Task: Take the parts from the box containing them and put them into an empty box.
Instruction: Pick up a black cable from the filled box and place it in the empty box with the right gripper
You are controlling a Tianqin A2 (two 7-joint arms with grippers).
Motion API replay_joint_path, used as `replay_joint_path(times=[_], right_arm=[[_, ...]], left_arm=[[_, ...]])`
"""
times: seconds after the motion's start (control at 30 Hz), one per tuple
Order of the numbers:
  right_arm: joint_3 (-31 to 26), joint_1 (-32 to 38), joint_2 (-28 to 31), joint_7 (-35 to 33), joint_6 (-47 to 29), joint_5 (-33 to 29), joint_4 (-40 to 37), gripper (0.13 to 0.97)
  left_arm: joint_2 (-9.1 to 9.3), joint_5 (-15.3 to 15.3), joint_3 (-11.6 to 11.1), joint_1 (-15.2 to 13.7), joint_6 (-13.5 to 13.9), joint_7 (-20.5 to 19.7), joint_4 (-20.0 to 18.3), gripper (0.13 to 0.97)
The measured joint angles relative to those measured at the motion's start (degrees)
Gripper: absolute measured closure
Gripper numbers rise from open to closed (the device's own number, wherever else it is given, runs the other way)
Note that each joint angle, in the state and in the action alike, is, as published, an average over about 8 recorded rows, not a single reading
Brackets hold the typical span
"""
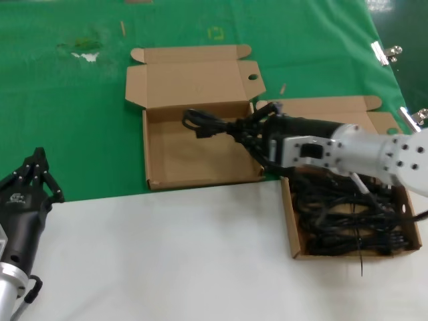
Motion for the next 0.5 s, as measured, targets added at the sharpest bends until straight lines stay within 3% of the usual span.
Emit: replay_joint_path(times=[0.5], right_arm=[[-2.3, 5.89, -13.12, -22.05, 4.42, 4.64, -20.44, 0.926]], left_arm=[[0.0, 0.0, 0.0, 0.0, 0.0, 0.0, 0.0, 0.957]])
